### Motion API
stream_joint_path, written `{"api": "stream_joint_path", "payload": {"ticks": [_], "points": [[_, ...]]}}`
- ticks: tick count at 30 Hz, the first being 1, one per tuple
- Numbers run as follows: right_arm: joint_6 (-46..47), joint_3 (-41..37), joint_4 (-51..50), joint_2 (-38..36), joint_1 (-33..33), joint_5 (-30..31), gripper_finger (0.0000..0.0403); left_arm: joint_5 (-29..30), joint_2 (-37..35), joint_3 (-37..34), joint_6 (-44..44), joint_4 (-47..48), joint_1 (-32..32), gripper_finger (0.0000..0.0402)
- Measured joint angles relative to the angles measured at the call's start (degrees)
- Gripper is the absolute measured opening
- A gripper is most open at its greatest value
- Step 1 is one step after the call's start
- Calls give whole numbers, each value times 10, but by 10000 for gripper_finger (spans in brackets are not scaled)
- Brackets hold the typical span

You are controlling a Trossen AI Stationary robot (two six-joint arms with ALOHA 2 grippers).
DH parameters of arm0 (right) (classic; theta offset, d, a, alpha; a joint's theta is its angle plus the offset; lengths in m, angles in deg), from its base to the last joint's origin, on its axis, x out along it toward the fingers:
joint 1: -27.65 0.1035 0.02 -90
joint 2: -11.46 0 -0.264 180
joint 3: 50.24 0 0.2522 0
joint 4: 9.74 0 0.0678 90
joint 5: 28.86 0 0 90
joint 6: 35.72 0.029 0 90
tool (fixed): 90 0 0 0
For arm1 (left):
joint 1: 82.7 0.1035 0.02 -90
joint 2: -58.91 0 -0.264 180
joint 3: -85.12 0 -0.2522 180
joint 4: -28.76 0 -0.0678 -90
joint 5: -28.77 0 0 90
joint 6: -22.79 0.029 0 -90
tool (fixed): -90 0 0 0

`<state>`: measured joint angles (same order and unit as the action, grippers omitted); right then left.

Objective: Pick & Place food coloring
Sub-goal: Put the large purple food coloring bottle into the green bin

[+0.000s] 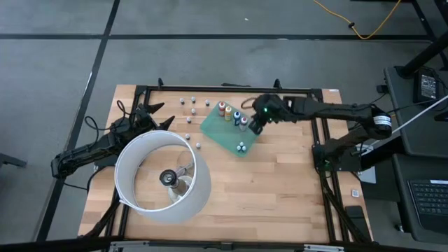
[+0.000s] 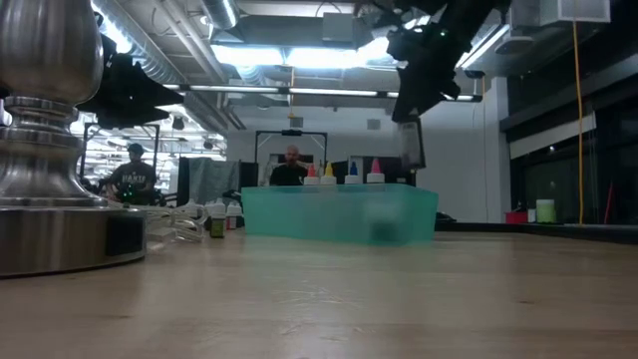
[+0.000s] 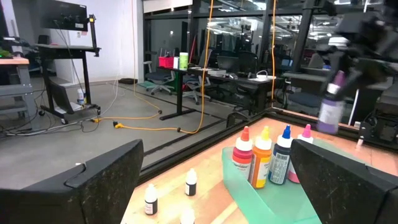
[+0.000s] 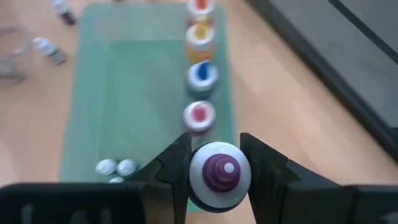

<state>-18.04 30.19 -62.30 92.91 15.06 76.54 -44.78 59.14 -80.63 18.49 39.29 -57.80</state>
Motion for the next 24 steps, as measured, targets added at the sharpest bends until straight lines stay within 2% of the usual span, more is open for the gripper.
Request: {"api": "stream_joint_path", "payload": {"ticks": [8, 17, 24], "points": [[12, -79, 96, 1, 55, 0, 122, 0, 0, 0, 0, 0, 0, 400], [-2, -155, 191, 1, 31, -1, 122, 0, 0, 0, 0, 0, 0, 400], [-14, -192, 249, 21, 6, -32, 122, 0, 0, 0, 0, 0, 0, 400]]}}
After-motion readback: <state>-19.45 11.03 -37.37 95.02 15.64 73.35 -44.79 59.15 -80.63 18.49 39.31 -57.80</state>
